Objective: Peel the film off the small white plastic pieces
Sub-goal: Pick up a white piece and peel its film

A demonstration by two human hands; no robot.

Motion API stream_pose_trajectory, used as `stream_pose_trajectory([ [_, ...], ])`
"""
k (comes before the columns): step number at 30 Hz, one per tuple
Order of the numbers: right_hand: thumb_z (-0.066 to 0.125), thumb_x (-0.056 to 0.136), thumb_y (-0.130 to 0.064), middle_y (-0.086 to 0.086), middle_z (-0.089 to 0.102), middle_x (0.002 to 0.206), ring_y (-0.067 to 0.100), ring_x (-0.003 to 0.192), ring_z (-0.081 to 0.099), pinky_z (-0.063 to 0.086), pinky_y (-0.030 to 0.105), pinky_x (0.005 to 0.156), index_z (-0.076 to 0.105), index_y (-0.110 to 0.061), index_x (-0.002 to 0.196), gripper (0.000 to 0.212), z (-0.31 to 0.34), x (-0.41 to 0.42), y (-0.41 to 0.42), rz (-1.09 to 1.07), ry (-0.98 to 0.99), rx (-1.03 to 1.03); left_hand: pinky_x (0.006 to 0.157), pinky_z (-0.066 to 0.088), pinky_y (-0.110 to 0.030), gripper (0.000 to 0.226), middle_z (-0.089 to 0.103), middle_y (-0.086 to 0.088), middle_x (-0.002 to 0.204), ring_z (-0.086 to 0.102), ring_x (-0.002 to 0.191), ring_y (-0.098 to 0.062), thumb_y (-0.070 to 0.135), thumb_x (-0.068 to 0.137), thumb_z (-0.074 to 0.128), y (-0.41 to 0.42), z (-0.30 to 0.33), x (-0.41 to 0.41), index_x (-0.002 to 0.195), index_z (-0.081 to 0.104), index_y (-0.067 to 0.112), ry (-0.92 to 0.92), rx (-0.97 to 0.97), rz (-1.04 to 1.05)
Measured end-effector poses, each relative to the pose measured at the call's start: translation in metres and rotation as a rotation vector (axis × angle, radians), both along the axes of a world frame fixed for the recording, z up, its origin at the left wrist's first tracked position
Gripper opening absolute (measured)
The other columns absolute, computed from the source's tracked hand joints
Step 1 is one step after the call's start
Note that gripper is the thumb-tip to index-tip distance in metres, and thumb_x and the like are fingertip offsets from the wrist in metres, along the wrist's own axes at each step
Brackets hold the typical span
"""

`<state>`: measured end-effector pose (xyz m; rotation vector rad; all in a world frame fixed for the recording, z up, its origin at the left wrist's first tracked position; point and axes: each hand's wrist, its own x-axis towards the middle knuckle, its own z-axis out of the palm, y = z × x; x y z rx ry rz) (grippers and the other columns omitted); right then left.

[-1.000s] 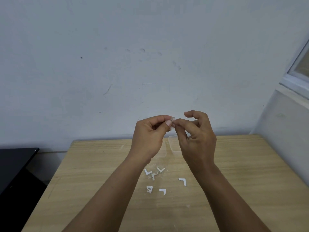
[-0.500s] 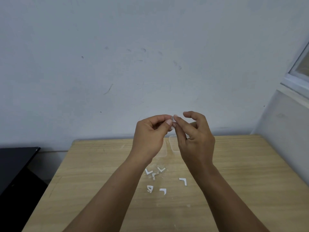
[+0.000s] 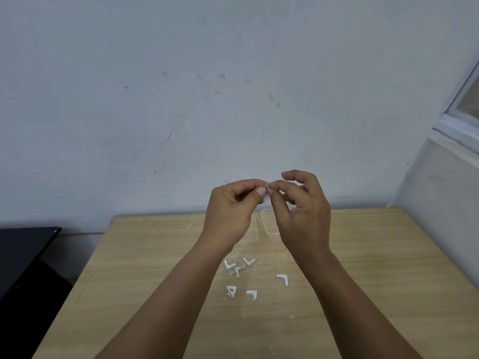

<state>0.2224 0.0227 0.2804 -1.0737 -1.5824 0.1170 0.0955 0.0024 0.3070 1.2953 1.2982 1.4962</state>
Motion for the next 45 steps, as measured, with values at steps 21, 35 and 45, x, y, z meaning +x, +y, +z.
stream_pose_trajectory([
  [21,0.063,0.091,-0.022,-0.014,0.05,0.104,0.004,0.073,0.05,0.041,0.02,0.053,0.056,-0.019,0.089,0.008,-0.003,-0.001,0.005,0.037,-0.145,-0.074,0.088,0.057,-0.039,0.012,0.076,-0.007,0.087,0.073,0.087,-0.022,0.007,0.091,0.064,0.003,-0.007,0.002,0.092,0.075,0.012,-0.095,-0.066,-0.05],
  [35,0.055,0.084,-0.016,-0.009,0.052,0.105,0.009,0.082,0.055,0.04,0.01,0.07,0.06,-0.015,0.087,0.006,-0.008,0.0,0.002,0.269,-0.02,-0.168,0.074,0.058,-0.03,0.016,0.071,-0.001,0.072,0.07,0.072,-0.013,0.007,0.092,0.063,0.007,-0.001,-0.002,0.107,0.068,0.012,-0.211,-0.112,0.007],
  [45,0.068,0.08,-0.018,-0.007,0.056,0.109,0.012,0.077,0.059,0.044,0.015,0.067,0.059,-0.025,0.112,0.034,-0.007,0.002,-0.005,0.27,0.083,-0.157,0.071,0.049,-0.024,0.024,0.074,0.0,0.075,0.07,0.075,-0.01,0.016,0.088,0.07,0.007,0.001,-0.009,0.11,0.064,0.022,-0.012,-0.058,0.049],
])
